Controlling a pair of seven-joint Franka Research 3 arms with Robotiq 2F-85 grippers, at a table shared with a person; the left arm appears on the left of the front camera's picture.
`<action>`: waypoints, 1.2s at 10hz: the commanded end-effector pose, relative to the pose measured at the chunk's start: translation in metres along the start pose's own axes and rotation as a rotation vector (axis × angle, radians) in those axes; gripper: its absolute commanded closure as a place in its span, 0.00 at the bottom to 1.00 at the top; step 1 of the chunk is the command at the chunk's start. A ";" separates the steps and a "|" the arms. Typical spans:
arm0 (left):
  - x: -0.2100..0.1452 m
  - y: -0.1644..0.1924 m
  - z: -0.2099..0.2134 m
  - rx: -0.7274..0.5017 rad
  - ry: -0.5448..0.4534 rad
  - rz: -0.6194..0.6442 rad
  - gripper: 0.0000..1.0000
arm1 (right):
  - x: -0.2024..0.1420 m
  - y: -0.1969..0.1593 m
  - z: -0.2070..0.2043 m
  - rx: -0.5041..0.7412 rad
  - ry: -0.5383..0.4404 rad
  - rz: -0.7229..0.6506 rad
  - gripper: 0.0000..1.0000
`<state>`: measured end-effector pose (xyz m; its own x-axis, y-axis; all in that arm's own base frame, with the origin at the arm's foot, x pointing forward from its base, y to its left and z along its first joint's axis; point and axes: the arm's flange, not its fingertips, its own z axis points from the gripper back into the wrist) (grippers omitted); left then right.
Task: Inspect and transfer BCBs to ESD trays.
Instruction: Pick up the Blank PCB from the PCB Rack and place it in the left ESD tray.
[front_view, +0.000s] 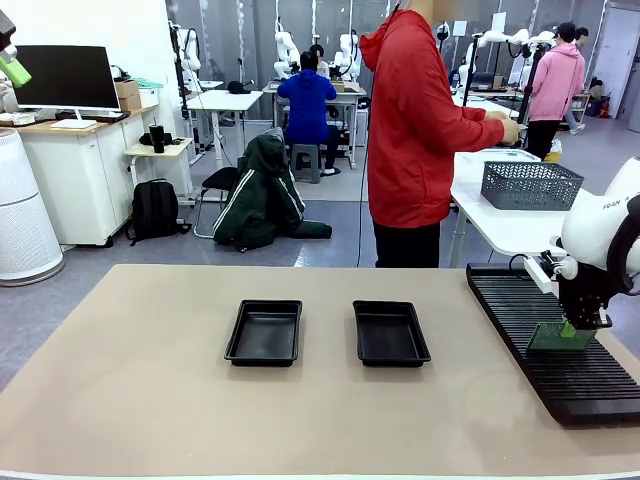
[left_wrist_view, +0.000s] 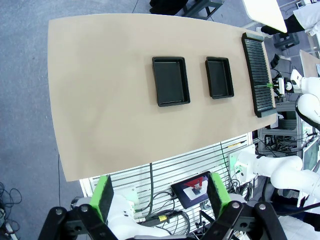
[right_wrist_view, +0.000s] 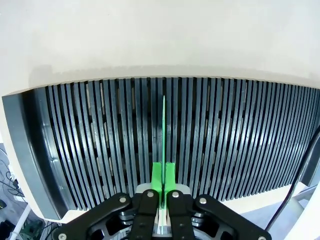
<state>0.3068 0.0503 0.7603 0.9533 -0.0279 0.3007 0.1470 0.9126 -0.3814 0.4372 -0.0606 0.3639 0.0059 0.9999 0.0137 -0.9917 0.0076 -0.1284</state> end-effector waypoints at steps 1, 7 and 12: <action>0.000 0.000 -0.001 -0.002 0.003 0.003 0.00 | 0.001 -0.002 0.020 -0.008 -0.001 -0.006 0.97; 0.000 0.000 -0.001 -0.002 0.003 0.003 0.00 | -0.018 -0.011 0.231 -0.019 0.024 -0.142 0.97; 0.000 0.000 -0.001 -0.002 0.003 0.003 0.00 | -0.031 -0.012 0.370 -0.030 -0.020 -0.178 0.97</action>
<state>0.3070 0.0503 0.7602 0.9534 -0.0279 0.3003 0.1469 0.9126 -0.3815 0.3909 -0.0982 0.7243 0.1596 0.9869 0.0235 -0.9723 0.1613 -0.1694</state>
